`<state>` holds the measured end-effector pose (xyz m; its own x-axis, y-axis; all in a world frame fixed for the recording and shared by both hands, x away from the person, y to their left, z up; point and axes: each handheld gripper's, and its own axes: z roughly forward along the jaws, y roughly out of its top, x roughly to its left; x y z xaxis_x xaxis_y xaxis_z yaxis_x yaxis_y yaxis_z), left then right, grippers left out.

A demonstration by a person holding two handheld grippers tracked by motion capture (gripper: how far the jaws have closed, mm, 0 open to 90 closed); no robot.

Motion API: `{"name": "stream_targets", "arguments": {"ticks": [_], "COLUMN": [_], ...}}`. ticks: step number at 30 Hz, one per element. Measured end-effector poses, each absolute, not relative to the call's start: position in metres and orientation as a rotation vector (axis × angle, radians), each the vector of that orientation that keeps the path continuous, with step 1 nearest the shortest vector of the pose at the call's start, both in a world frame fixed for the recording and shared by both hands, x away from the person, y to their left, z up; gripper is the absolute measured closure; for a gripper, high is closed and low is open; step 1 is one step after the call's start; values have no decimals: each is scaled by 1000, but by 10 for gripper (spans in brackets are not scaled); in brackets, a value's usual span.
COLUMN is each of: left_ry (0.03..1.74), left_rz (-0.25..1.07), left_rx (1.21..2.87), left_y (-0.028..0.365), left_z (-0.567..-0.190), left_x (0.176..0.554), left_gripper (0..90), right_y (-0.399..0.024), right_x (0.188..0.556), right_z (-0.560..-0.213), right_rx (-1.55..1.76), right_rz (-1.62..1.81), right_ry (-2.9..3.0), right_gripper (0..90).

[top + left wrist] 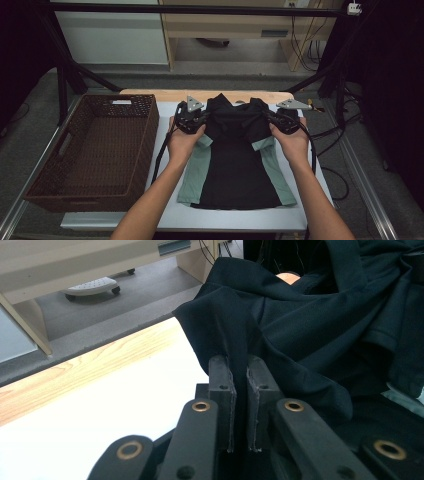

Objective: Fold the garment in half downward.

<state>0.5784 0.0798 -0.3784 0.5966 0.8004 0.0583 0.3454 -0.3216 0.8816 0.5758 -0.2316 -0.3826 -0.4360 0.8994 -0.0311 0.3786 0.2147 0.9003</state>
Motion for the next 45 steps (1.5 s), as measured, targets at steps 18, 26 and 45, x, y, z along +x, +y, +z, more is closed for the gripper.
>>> {"name": "stream_targets", "arguments": {"ticks": [18,26,45], "left_ry": [915,916,944], "left_rz": [611,611,572], "left_rx": [1905,1898,1867], "left_y": [81,82,83], "left_z": [-387,-388,-392], "left_x": [571,569,557], "left_gripper": [840,840,840], "right_y": [-231,-230,-229], "right_x": [573,572,563], "right_z": [-396,-395,-402], "right_rx": [1188,1190,1184], "right_rz": [1185,1185,1224], "right_ry": [1939,1941,1943], "right_gripper": [825,825,825]}}
